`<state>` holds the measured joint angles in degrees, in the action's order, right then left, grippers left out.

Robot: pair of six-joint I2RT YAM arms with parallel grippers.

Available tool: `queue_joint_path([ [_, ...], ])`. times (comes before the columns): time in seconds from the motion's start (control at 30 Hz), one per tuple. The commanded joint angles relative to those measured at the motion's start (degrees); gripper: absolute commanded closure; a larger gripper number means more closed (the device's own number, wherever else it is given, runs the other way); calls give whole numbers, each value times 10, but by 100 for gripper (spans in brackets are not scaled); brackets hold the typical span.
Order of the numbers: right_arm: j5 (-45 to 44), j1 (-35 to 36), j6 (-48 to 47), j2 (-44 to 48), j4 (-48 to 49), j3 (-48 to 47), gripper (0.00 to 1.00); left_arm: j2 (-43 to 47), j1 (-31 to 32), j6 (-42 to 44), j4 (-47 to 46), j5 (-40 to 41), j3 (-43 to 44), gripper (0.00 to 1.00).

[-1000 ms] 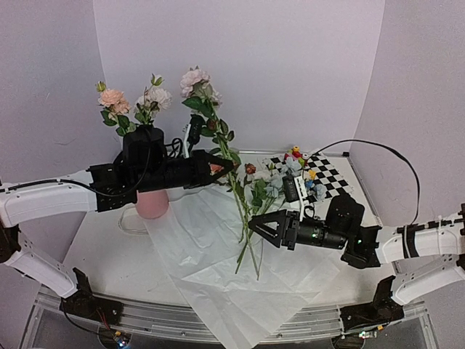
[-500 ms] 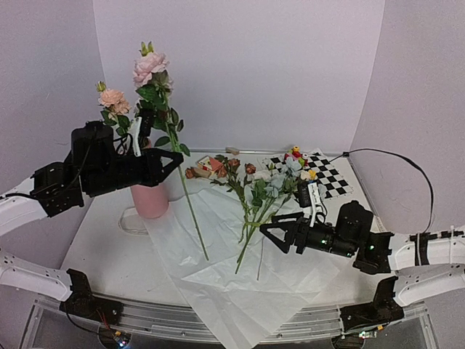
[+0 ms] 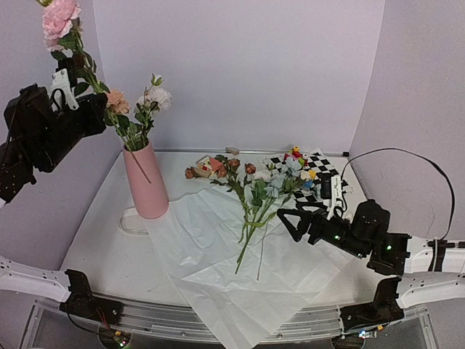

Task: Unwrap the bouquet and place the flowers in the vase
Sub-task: Insert the fake flower into the vase.

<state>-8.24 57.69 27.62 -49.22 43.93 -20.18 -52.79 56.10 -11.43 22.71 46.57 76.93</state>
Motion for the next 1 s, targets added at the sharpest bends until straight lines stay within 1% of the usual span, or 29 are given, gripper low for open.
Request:
queue_joint_path([
  [0.0,-78,4,13,27,-17,4,2,-21,-1,79,-51,116,42,100],
  [0.1,-96,4,14,27,-33,-1,2,-35,-1,106,-92,144,49,100],
  [0.33,-97,3,7,22,-44,-8,2,-63,-2,170,-175,164,59,100],
  [0.4,-97,3,7,21,-44,-8,2,-67,-2,177,-193,171,66,100],
  [0.6,-96,3,13,12,-44,-9,2,-75,-3,215,-245,172,92,100],
  [0.73,-94,3,14,8,-43,-9,2,-89,-2,233,-259,168,108,100],
  [0.83,-92,4,15,5,-41,-10,2,-98,-3,263,-292,169,109,100],
  [0.97,-88,4,16,3,-41,-11,2,-116,-17,282,-315,161,116,100],
])
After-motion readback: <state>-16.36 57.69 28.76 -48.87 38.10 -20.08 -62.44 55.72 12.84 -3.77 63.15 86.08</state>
